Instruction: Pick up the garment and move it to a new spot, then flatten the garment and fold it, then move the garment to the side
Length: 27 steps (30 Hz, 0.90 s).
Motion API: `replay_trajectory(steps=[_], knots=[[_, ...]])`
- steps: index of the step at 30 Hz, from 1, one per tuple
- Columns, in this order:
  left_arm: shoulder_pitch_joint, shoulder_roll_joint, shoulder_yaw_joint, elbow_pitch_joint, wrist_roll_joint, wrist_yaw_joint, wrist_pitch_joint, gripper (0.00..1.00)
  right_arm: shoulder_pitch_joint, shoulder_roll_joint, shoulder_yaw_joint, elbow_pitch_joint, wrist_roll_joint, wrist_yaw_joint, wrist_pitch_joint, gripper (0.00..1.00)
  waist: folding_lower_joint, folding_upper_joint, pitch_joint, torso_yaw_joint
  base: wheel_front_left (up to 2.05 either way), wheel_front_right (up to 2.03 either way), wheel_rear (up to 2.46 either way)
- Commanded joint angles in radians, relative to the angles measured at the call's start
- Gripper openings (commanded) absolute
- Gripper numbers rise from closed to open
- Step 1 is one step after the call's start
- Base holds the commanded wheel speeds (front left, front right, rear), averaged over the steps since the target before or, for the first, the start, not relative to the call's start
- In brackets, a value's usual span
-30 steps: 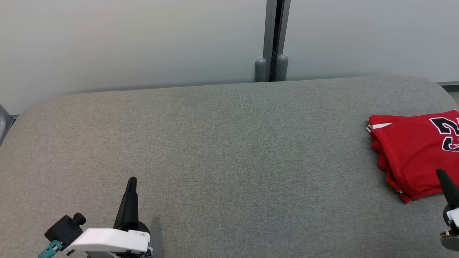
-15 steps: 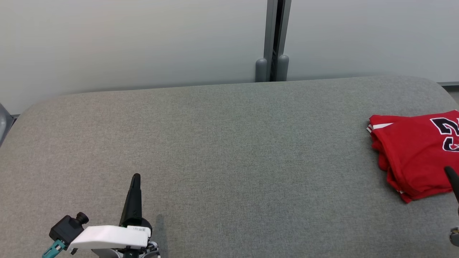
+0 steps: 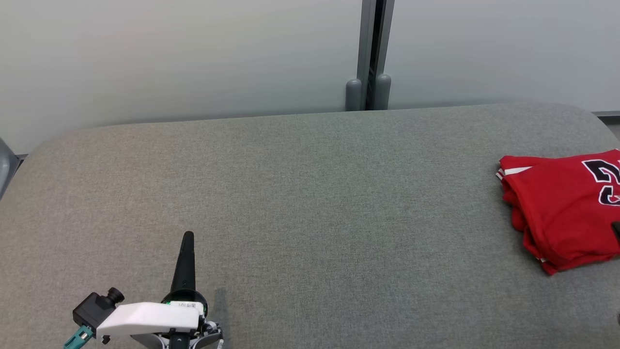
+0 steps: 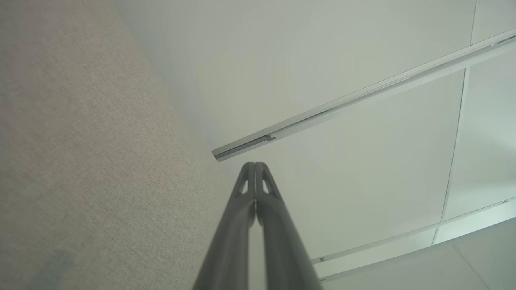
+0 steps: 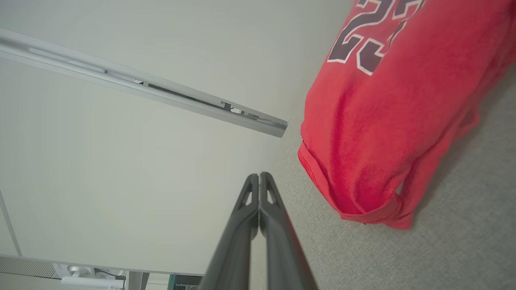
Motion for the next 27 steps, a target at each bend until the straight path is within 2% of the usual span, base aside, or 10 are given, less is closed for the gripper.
replay_trajectory(steps=[1,27], knots=[[-0.025,0.0,0.001,-0.004,-0.023,-0.011,-0.004,0.0,-0.024,-0.014,-0.013,0.004,0.03,0.0,0.013,0.0,0.0,-0.0001,0.0,0.0,0.0,0.0,0.0],[-0.041,-0.032,-0.008,0.008,-0.197,-0.051,-0.008,0.0,-0.066,-0.034,-0.091,0.083,0.245,0.0,0.102,0.0,0.0,-0.0001,0.0,0.004,0.0,0.0,0.0]])
